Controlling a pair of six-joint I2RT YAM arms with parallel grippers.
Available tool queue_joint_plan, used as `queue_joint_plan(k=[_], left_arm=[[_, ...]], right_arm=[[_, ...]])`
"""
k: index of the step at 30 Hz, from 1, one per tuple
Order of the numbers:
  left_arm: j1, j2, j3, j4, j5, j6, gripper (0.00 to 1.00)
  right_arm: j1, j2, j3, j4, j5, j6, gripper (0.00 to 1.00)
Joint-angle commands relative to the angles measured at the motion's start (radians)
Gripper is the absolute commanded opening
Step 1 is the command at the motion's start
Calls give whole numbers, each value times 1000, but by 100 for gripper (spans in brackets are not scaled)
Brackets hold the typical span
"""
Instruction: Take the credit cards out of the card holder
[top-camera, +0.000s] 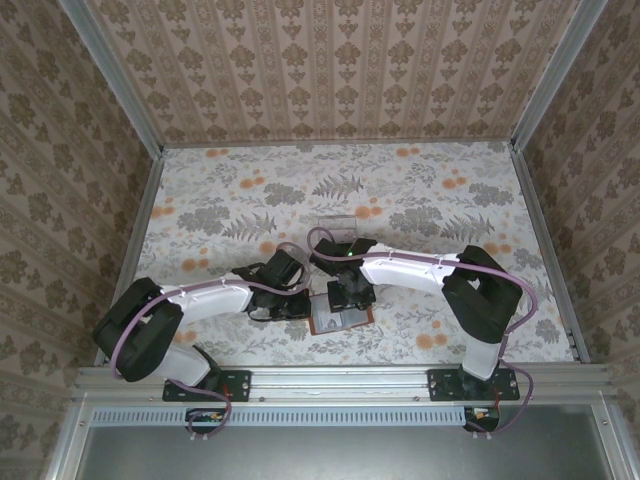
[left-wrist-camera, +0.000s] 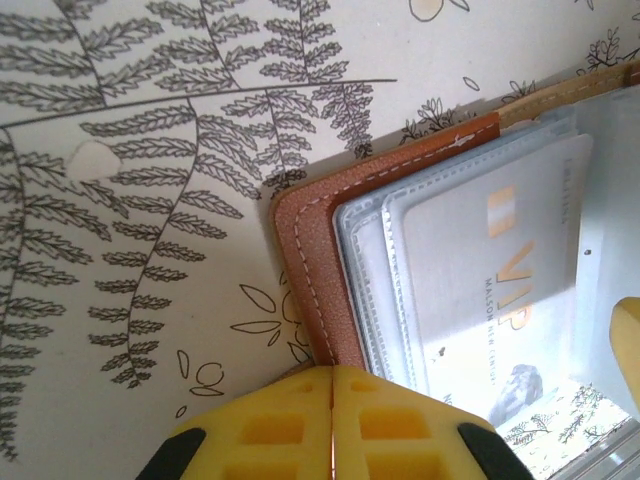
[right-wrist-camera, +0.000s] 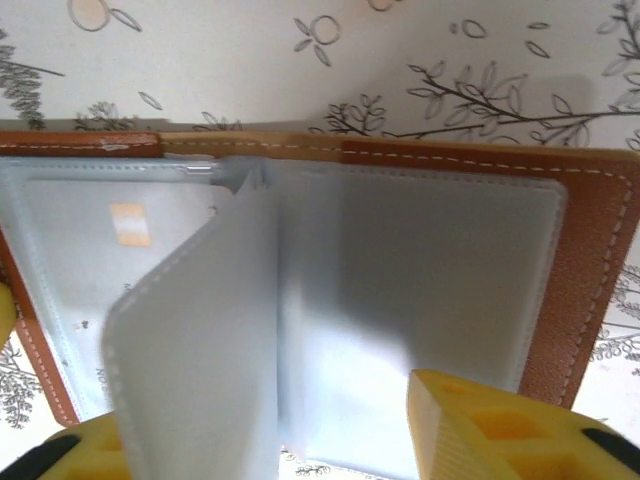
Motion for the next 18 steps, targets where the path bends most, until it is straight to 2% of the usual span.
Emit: queue_joint_plan(k=[1,6,9,15,18], left_arm=[[-8,8,-21,-118,-27,13,8],[-5,12,-11,-122,-39,18,8],[1,21,4,-136,-47,31,7],[22,18,22,-152,-58,50,8],[32,24,28,-150,-55,56,7]], right_arm=[[17,-42,12,-48,44,-10,37],[12,-60,-4,-56,44,-15,15],[10,-71,-30,-39,28,-13,8],[11,-91,-95,8,3,7,9],[7,-90,-110,7,16,8,16]])
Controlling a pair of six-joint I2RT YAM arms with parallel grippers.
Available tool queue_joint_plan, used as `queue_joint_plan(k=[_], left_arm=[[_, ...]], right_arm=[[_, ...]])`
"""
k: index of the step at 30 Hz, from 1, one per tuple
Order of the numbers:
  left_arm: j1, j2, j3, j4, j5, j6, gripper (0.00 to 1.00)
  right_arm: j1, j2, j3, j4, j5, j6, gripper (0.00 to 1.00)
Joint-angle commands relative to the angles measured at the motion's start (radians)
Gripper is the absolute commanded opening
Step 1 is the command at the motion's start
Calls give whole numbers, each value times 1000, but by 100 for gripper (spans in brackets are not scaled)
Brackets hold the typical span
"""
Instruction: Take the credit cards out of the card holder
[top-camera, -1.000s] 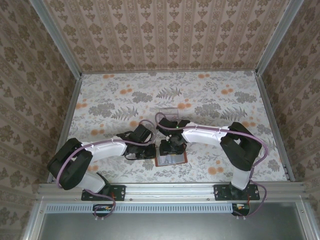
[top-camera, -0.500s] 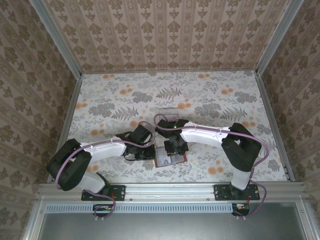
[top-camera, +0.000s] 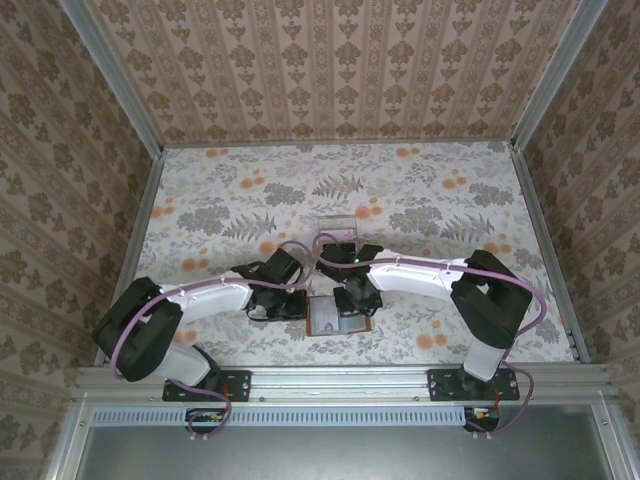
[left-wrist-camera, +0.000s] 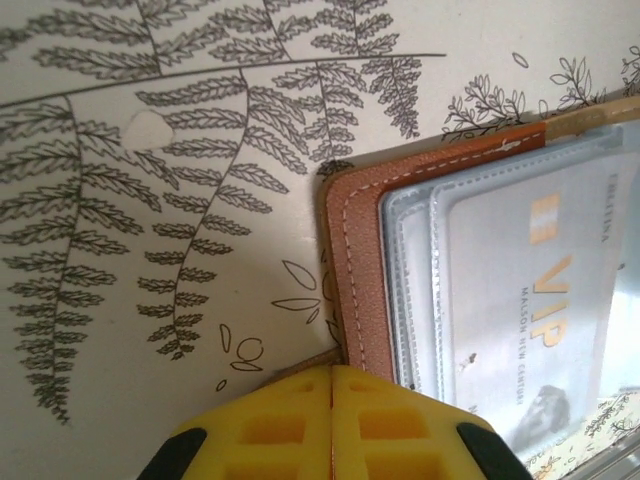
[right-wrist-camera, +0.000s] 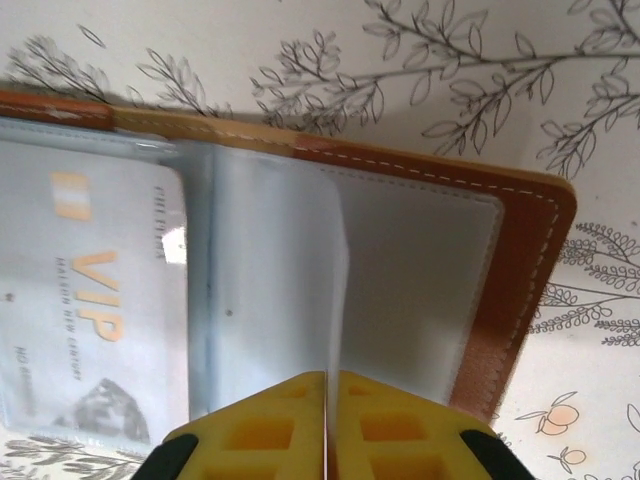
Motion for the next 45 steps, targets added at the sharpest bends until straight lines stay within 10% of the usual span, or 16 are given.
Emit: queue_joint_plan(k=[1,12,27,36,45], left_arm=[[15,26,15,-82,-40,31,7],[12,-37,73,-147,-47,27,8],[-41,-9,93,-33,13,-46,8],[-41,47,54,37,42,-53,7],[-41,64,49,-18,5,-40,7]], right_arm=[[0,-31,-19,-17,13,11,18],[-5,-33,-23,-92,110,3,38],[-19,-151,-4,-34,-7,4,24],[-74,-134,-116,358,-323,108,17],[-93,-47,-155,475,-381,144,16]])
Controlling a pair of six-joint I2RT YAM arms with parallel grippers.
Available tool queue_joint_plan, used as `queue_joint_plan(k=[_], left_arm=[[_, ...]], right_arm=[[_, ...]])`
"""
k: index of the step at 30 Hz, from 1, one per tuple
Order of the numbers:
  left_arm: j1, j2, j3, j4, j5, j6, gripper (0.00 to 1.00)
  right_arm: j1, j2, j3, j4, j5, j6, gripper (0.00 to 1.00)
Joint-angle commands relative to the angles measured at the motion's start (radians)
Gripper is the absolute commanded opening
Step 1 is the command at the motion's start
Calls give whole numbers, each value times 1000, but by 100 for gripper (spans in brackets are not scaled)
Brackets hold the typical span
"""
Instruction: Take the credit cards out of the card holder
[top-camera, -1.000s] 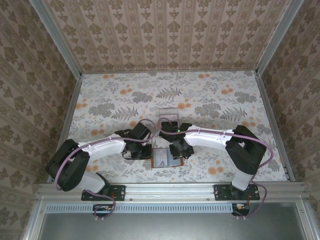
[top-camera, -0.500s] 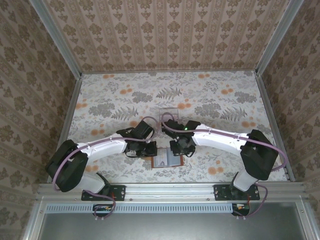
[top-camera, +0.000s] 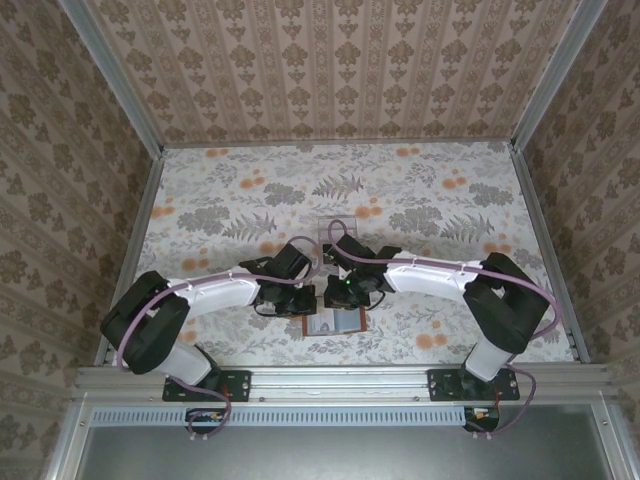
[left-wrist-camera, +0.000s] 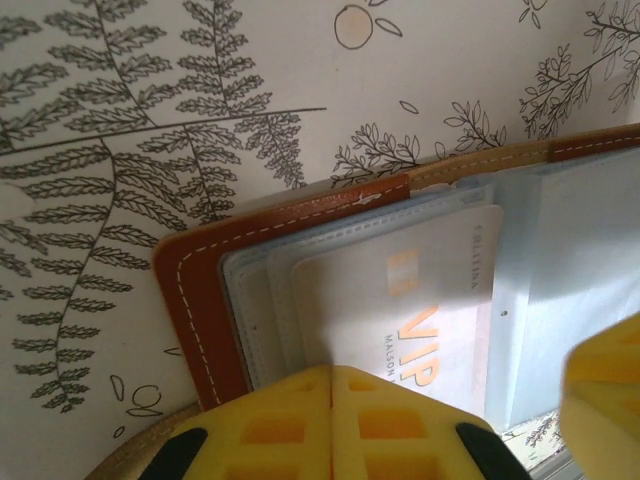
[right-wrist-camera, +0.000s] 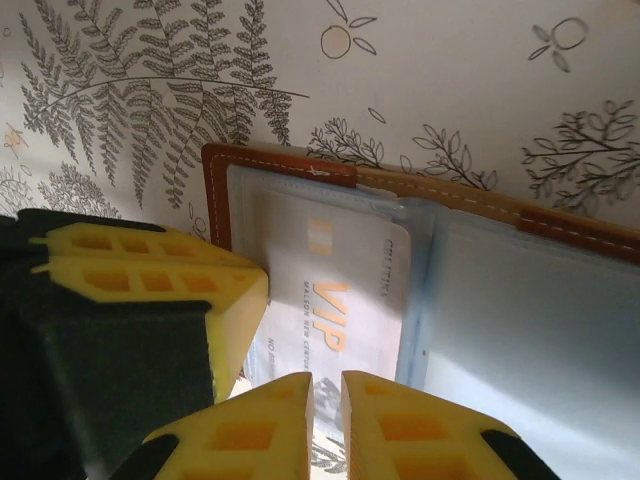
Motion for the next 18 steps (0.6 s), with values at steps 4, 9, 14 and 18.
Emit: queue_joint_plan(k=[4,9,14,18], left_arm=[[-3,6,-17,-44,-21,-3,7],[-4,6,-18,-48,-22,-3,7],[-3,3,-18,-54,-23,-4,7],[-4,-9,-17,-67,-32,-4,7]], right_arm=[[-13,43,-33,68,-44,28,16],[-20,67,-56,84,-44,24,17],[-23,75,-68,68,-22,13,23],[-23,52,-65,20,24,-1,25]])
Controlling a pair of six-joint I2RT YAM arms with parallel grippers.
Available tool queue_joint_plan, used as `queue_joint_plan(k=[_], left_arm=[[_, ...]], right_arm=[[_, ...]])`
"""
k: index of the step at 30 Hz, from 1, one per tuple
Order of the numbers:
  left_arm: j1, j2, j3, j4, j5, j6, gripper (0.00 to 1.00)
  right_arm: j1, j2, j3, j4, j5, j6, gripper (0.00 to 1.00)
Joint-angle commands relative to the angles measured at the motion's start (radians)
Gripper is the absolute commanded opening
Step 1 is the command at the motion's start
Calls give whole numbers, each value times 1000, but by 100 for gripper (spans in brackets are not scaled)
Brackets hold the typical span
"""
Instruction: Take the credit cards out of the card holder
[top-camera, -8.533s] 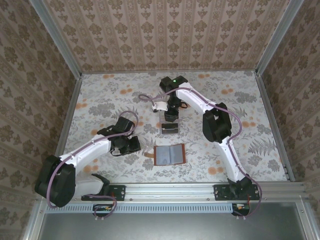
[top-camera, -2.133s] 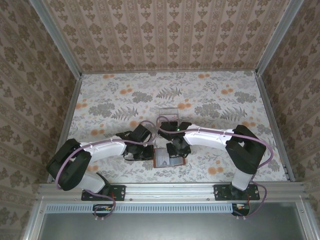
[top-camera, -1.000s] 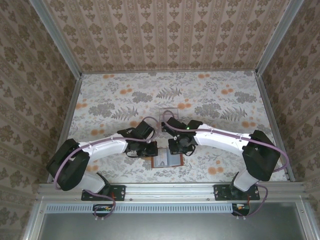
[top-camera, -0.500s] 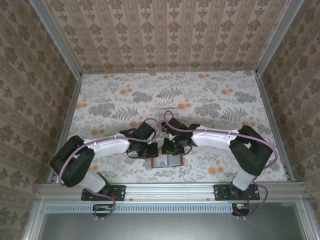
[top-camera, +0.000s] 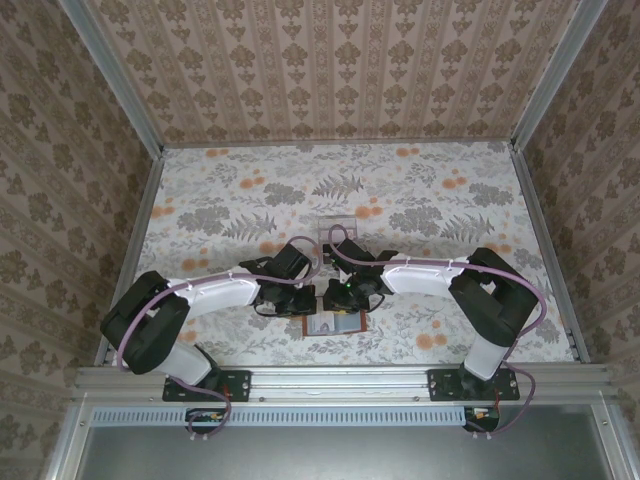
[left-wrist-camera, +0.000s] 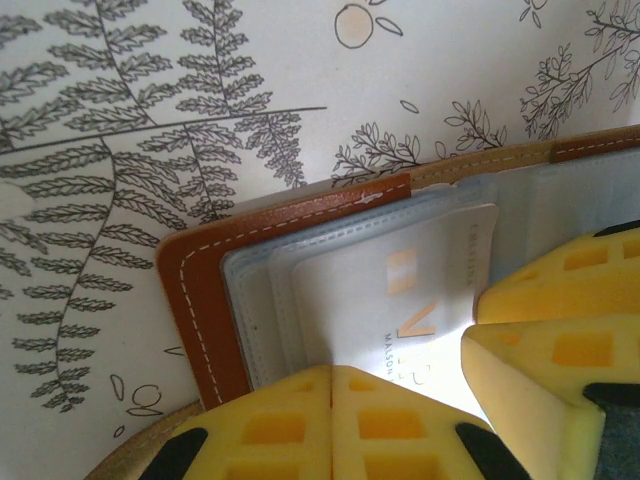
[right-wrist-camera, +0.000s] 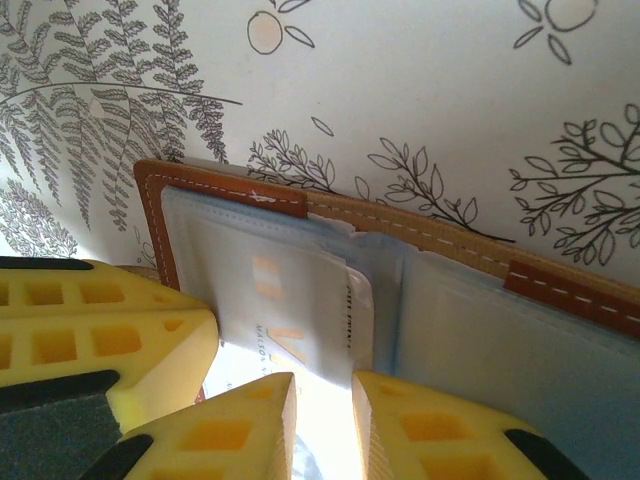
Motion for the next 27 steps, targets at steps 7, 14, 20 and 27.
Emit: queue_joint_plan(k=[7,14,20,27], left_arm=[[-5,-17,-7,-92,-45,4,7],[-5,-24,3,-94,-43,4,7],[-5,-24,-7,-82,-47,-1,7],[-7,-16,-2,-74,-42,0,7]], right_arm=[[-8,-38,1,-95,57,-28,25],[-7,-60,-2,-74,30,-22,25],[-7,-57,-9,-2,-24,2,24],[-7,-44,-37,64,-65,37,25]])
